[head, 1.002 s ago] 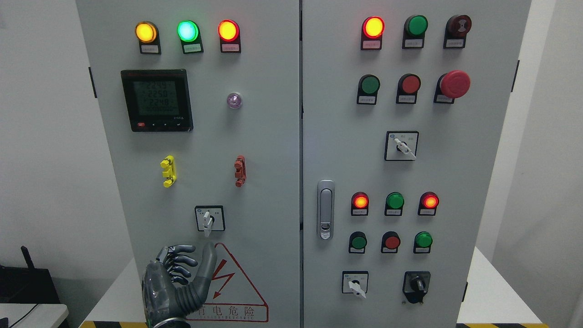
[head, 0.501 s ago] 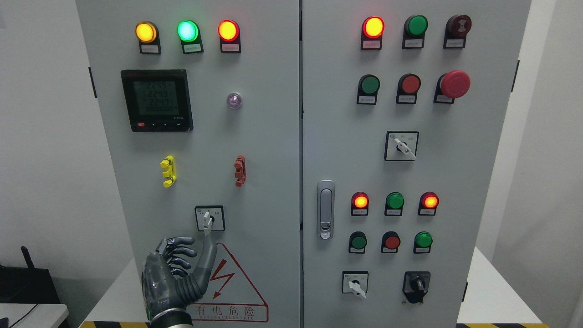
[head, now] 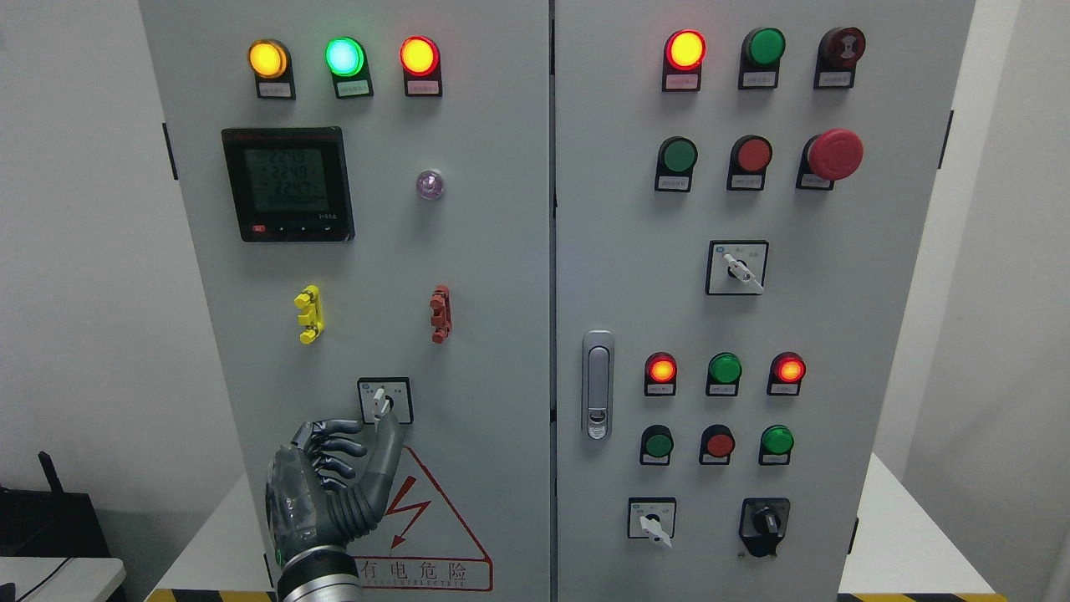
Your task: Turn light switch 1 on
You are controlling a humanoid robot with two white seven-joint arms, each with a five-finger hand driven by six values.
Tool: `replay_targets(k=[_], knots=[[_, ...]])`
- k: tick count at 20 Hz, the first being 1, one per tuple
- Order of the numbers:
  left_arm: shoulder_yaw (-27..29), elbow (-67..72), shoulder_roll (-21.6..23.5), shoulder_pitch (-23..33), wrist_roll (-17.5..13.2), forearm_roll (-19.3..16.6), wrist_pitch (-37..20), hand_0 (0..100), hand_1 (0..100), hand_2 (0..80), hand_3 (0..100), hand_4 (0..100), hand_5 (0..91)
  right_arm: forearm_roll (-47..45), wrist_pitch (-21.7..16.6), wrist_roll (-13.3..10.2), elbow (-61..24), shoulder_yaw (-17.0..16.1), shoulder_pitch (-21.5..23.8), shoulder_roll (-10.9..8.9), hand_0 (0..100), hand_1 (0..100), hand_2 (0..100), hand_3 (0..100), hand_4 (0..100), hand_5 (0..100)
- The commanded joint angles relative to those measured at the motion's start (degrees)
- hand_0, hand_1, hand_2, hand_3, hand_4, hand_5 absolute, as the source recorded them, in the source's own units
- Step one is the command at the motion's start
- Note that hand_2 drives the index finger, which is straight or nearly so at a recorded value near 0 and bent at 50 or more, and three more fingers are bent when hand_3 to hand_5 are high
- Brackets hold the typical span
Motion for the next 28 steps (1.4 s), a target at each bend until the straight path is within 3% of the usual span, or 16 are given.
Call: replay_targets(k=[1, 28], knots=[[-0.8, 0.1, -0.2, -0.7, -0.1, 0.0, 0.6, 14, 56, 50.8, 73, 81, 72.9, -1.5, 0.0, 0.0, 0.0, 1.1, 0.0, 0.00, 12, 39, 0, 0, 0, 0], [-0.6, 0.8, -0.4, -2.1, -0.2, 0.4, 2.5, 17, 48, 54.0, 77, 83, 74.7, -1.5, 0.0, 0.0, 0.0, 1.1, 0.0, 0.00, 12, 39, 0, 0, 0, 0]])
